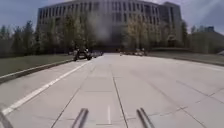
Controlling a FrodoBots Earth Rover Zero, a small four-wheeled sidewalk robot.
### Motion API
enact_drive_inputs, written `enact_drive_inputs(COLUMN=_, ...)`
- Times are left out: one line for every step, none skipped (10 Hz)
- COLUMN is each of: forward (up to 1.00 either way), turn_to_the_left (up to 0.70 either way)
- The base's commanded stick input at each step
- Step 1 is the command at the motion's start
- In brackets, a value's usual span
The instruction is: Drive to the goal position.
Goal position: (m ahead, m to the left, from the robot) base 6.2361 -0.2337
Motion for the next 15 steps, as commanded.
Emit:
enact_drive_inputs(forward=1.00, turn_to_the_left=-0.29)
enact_drive_inputs(forward=1.00, turn_to_the_left=-0.35)
enact_drive_inputs(forward=1.00, turn_to_the_left=-0.27)
enact_drive_inputs(forward=1.00, turn_to_the_left=-0.17)
enact_drive_inputs(forward=1.00, turn_to_the_left=-0.01)
enact_drive_inputs(forward=1.00, turn_to_the_left=-0.04)
enact_drive_inputs(forward=1.00, turn_to_the_left=-0.23)
enact_drive_inputs(forward=1.00, turn_to_the_left=-0.37)
enact_drive_inputs(forward=1.00, turn_to_the_left=-0.36)
enact_drive_inputs(forward=1.00, turn_to_the_left=-0.33)
enact_drive_inputs(forward=1.00, turn_to_the_left=-0.29)
enact_drive_inputs(forward=1.00, turn_to_the_left=-0.23)
enact_drive_inputs(forward=1.00, turn_to_the_left=-0.05)
enact_drive_inputs(forward=1.00, turn_to_the_left=-0.11)
enact_drive_inputs(forward=1.00, turn_to_the_left=-0.27)
